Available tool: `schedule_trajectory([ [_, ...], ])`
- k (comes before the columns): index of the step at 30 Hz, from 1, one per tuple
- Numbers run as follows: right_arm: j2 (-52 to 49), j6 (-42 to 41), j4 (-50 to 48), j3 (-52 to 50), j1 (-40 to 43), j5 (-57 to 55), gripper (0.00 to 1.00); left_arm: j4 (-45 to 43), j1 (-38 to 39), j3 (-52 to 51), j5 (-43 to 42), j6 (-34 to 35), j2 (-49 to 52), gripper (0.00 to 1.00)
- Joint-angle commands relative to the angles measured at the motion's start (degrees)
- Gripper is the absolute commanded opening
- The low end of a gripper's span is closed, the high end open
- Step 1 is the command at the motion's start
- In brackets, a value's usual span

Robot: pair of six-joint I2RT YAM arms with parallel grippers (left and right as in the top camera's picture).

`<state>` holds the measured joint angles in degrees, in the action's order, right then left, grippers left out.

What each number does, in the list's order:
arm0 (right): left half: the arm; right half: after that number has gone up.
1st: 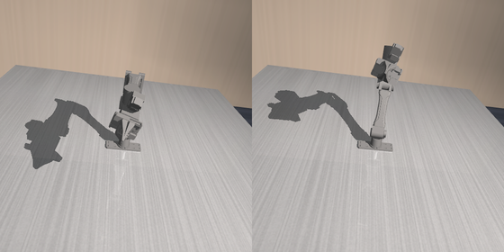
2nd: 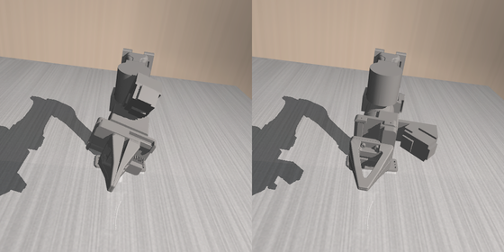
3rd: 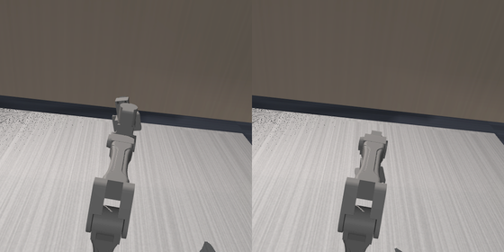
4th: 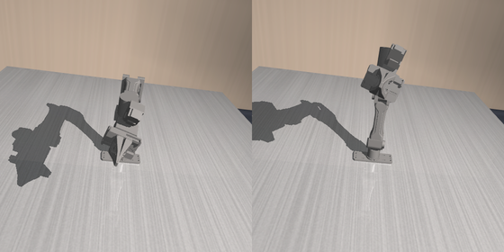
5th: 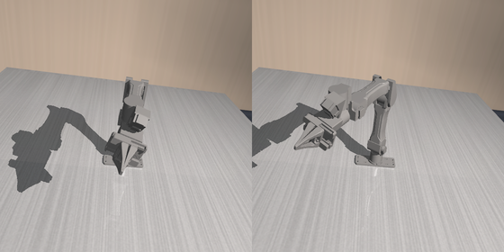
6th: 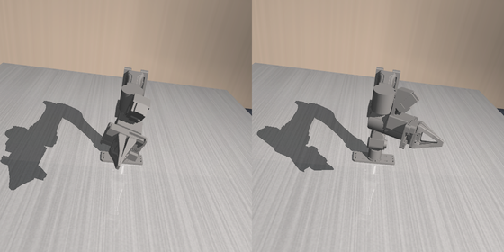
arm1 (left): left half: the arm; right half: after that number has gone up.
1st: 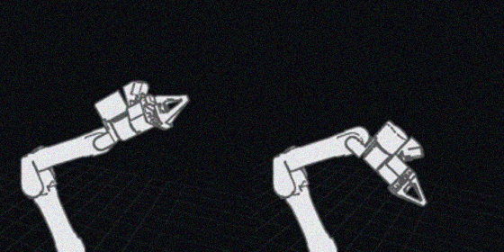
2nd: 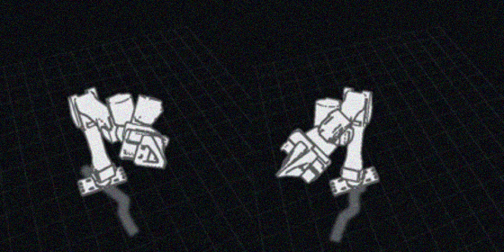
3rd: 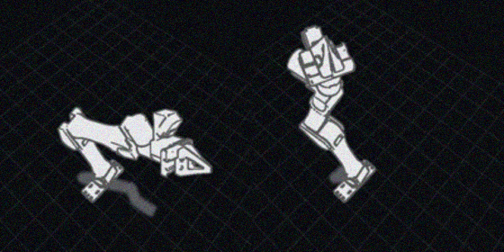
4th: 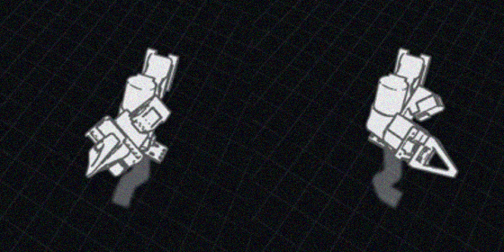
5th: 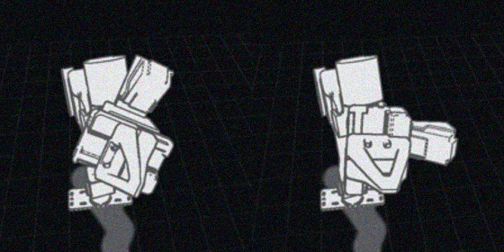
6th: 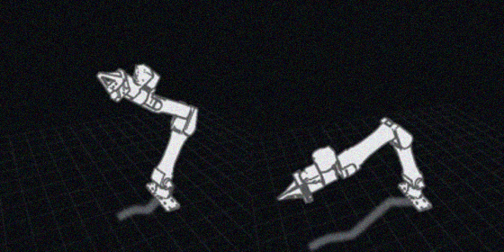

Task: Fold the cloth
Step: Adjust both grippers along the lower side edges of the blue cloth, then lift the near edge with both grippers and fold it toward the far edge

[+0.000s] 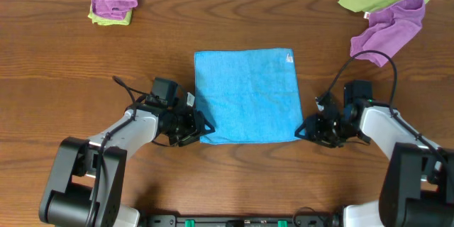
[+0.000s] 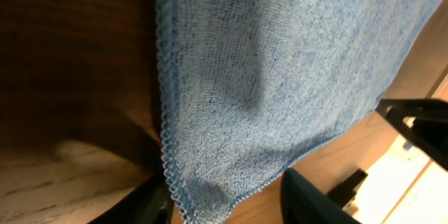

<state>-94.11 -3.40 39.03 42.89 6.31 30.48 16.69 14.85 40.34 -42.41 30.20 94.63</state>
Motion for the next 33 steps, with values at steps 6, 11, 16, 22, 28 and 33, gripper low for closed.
schedule_trajectory([
  [6, -4.28, 0.44, -2.29, -0.81, 0.42, -4.17, 0.45, 0.11, 0.2, -0.46, 0.15, 2.21, 0.61, 0.31],
  [11, -4.44, 0.46, -2.47, -0.81, 0.42, -4.81, 0.45, -1.55, 0.17, -0.44, -1.7, 4.2, 0.61, 0.09],
  [16, -4.46, -0.07, -2.64, -0.81, 0.42, -5.2, 0.44, -4.13, 0.17, -0.44, -3.76, 6.08, 0.61, 0.06],
  [22, -4.48, -1.27, -3.06, -0.81, 0.42, -6.69, 0.21, -4.79, 0.17, -0.44, -3.74, 6.05, 0.61, 0.06],
  [28, -4.48, -2.16, -3.06, -0.81, 0.42, -6.69, 0.02, -4.79, 0.17, -0.44, -3.67, 6.05, 0.61, 0.06],
  [33, -4.48, -2.93, -3.06, -0.81, 0.42, -5.14, 0.01, -4.83, 0.17, -0.44, -3.43, 6.03, 0.61, 0.06],
])
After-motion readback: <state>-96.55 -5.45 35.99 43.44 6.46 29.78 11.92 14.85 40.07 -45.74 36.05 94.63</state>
